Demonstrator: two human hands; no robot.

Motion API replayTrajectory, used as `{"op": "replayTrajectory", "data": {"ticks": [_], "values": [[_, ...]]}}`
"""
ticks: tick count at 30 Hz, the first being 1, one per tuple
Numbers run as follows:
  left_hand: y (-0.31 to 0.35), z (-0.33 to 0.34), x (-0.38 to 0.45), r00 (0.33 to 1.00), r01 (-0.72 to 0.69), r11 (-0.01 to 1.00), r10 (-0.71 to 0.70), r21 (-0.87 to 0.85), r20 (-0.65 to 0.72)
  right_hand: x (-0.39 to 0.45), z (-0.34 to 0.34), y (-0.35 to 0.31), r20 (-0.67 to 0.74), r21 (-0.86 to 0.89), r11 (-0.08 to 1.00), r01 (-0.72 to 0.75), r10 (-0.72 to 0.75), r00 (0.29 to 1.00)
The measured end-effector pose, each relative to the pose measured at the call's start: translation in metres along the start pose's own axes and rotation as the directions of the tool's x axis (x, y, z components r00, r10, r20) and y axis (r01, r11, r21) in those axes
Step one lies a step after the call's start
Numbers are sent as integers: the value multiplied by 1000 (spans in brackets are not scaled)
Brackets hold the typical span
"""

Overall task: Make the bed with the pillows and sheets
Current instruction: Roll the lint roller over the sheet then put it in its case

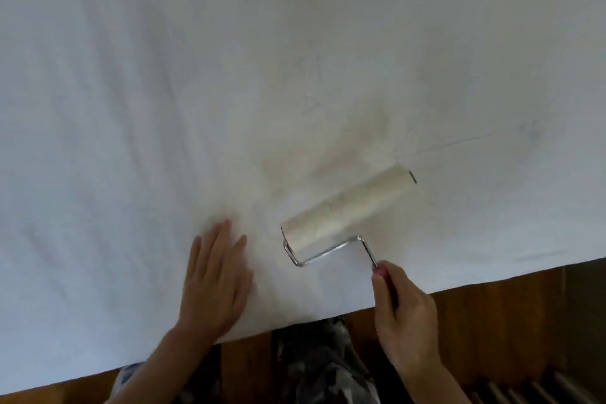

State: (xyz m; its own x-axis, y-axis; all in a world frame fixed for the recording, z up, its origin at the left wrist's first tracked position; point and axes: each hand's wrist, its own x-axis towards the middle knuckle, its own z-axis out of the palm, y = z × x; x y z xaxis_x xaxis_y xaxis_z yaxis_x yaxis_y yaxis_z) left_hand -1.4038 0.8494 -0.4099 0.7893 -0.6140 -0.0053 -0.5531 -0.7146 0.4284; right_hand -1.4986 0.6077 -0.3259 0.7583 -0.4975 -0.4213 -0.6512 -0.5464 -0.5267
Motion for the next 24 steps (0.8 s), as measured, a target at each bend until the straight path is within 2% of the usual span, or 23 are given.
{"op": "replayTrajectory", "data": {"ticks": [3, 6, 9, 12, 15, 18, 24], "values": [[-15, -2, 90, 970, 206, 977, -198, 48, -140, 73, 1, -34, -65, -36, 998, 42, -44, 997], [-29, 0, 176, 936, 297, 949, -267, 110, -229, 146, -7, -73, -100, -24, 998, 50, -52, 994], [-39, 12, 214, 908, 395, 906, -359, 154, -216, 202, -11, -108, -97, -19, 999, 45, -47, 994], [-42, 23, 209, 921, 378, 901, -344, 212, -183, 235, -7, -129, -43, -90, 994, 59, -64, 997], [-42, 23, 204, 938, 338, 913, -306, 229, -166, 240, 1, -124, 42, -131, 991, 14, -9, 999], [-43, 22, 202, 941, 326, 917, -294, 227, -166, 222, -1, -104, 67, -157, 988, -15, 26, 997], [-40, 21, 189, 946, 304, 926, -267, 222, -181, 133, -25, -28, 108, -246, 968, -57, 86, 990]]}}
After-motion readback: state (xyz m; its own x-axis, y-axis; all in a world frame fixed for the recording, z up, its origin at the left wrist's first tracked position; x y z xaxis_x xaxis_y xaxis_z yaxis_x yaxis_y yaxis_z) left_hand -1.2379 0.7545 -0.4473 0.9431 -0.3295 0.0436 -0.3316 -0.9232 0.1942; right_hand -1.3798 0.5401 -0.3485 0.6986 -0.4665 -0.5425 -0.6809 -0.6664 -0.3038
